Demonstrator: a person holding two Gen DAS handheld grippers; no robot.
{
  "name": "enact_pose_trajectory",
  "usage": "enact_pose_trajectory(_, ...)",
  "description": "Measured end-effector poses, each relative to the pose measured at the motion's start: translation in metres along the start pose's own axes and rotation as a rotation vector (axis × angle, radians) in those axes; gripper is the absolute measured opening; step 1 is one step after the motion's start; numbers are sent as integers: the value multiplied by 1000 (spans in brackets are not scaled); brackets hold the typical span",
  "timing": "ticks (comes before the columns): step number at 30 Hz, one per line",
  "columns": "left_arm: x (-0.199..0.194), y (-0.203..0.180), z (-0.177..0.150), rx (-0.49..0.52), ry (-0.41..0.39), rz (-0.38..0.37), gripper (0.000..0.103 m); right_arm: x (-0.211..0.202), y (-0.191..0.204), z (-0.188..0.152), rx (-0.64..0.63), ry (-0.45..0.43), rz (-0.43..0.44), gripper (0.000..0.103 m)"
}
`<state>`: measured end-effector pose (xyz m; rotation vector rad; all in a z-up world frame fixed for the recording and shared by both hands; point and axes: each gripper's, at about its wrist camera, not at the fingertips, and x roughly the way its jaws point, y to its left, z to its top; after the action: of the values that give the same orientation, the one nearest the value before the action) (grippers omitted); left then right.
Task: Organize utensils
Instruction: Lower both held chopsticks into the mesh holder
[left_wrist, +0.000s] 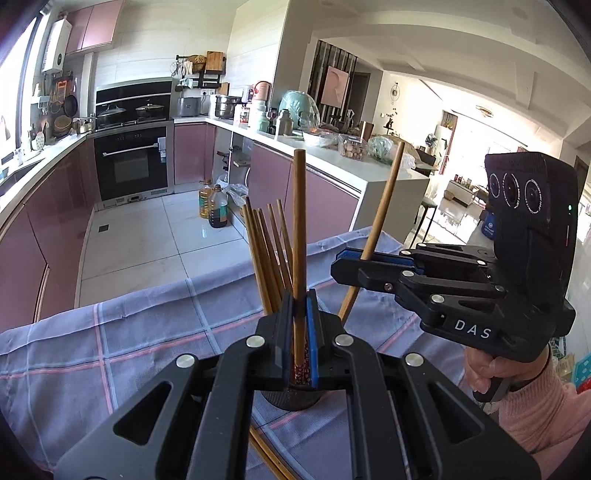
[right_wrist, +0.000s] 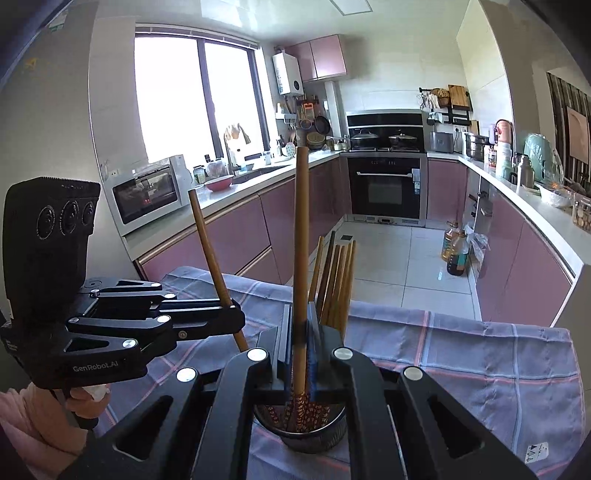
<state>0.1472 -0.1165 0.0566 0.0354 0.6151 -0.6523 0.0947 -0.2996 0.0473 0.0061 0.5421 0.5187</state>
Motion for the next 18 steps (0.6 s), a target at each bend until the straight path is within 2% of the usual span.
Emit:
enact_pose_trajectory(11, 26, 4, -7, 10, 91, 0, 8, 24, -4, -11, 24, 95, 2, 6)
enact_pose_trajectory(18, 44, 11, -6, -5, 118, 20, 8, 36, -13, -11, 58, 107, -11, 7)
